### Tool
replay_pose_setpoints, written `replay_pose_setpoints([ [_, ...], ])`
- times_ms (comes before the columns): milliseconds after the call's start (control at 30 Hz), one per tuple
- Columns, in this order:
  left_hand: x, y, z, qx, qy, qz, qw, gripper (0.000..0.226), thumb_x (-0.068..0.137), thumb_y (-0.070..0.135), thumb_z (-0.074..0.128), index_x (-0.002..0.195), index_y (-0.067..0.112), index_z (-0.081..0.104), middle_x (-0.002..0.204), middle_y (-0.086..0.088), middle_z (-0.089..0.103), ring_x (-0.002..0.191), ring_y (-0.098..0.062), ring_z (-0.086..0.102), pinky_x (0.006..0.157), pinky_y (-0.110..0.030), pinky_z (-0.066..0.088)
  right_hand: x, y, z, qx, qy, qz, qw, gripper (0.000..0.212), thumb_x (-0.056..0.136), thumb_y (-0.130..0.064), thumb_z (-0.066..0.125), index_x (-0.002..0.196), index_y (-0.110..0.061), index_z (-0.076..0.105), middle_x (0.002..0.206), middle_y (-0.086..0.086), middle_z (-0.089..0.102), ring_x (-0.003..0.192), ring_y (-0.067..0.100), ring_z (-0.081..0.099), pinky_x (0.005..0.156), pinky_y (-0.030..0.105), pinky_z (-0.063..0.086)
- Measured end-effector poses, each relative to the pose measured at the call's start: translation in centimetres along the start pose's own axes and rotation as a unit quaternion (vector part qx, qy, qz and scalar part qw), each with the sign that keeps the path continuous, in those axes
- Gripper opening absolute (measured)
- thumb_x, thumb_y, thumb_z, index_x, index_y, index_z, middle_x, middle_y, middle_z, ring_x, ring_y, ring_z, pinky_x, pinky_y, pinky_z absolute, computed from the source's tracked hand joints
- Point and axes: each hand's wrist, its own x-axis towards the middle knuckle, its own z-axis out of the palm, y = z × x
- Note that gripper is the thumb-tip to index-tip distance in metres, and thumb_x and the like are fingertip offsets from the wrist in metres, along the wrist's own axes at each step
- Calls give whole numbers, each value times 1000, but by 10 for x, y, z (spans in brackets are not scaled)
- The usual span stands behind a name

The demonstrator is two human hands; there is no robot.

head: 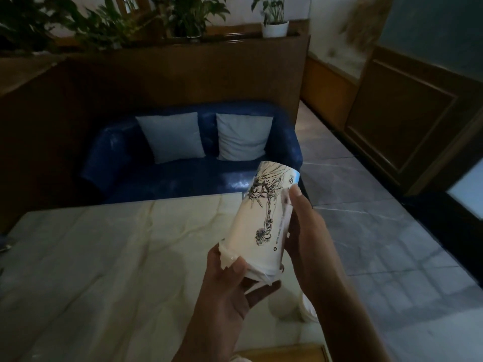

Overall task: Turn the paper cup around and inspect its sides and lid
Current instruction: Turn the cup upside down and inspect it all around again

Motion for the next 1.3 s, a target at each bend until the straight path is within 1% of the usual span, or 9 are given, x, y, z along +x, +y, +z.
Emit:
replay_pose_setpoints([
  [133, 1, -9, -2, 90, 60, 57, 992, 85, 30, 38, 100, 104, 42, 58, 126, -15, 59, 104, -47, 65, 71, -50, 59, -4, -6, 4, 8, 28, -4, 1000, 59, 67, -77, 61, 109, -39, 73, 110, -2, 83, 102, 18, 79, 99, 51, 58],
  [233, 1, -11, 0, 166, 51, 78, 982, 103, 27, 43, 99, 116, 47, 47, 130, -9, 56, 109, -42, 63, 78, -57, 58, -7, -9, 8, 0, 58, -15, 998, 63, 78, -72, 61, 119, -24, 65, 108, 7, 82, 98, 26, 80, 95, 57, 61],
  [300, 0, -10, 0, 127, 45, 48, 990, 120, 26, 47, 97, 131, 35, 41, 133, -13, 54, 112, -44, 59, 78, -63, 54, -7, -9, 8, 4, 73, -15, 997, 44, 86, -69, 58, 104, -31, 70, 105, 10, 82, 98, 32, 79, 93, 59, 61],
  [467, -9, -3, -3, -93, -33, -94, 991, 76, 65, 52, 73, 126, 8, 61, 134, -28, 55, 122, -51, 50, 93, -72, 39, -7, -9, 5, 19, 67, -17, 997, 35, 88, -61, 49, 83, -45, 80, 101, 4, 84, 95, 24, 81, 86, 45, 65],
  [600, -8, -3, 4, -93, -29, -123, 988, 76, 61, 53, 75, 123, 10, 64, 131, -29, 57, 119, -52, 53, 92, -68, 41, -6, -6, 4, 22, 66, -18, 997, 37, 88, -62, 48, 90, -45, 81, 104, 2, 84, 97, 21, 81, 86, 42, 63],
  [733, -8, -3, 8, -85, -42, -136, 986, 102, 47, 49, 90, 134, 11, 53, 131, -30, 57, 115, -53, 56, 85, -62, 49, -6, -7, 4, 28, 62, -9, 998, 39, 86, -65, 47, 89, -46, 81, 104, 2, 84, 96, 22, 81, 86, 44, 63],
  [1033, -8, -1, 9, -45, -41, -116, 991, 90, 45, 44, 93, 123, 8, 64, 129, -34, 56, 117, -56, 52, 101, -67, 35, -3, -13, -2, 11, 67, 3, 998, 42, 82, -65, 50, 92, -40, 82, 104, 5, 84, 100, 24, 80, 102, 56, 56],
  [1200, -8, -3, 12, -35, -17, -95, 995, 110, 40, 39, 96, 134, 5, 50, 131, -35, 55, 118, -56, 52, 99, -64, 40, -1, -12, -7, 0, 86, -41, 995, 39, 90, -55, 50, 118, -38, 71, 115, -1, 80, 106, 21, 77, 90, 46, 61],
  [1300, -6, -5, 13, -9, 5, -66, 998, 112, 37, 40, 96, 132, 2, 49, 130, -35, 54, 116, -56, 53, 90, -61, 48, -1, -9, -10, -25, 112, -67, 991, 27, 94, -47, 56, 116, -38, 68, 112, -7, 78, 100, 13, 76, 80, 35, 63],
])
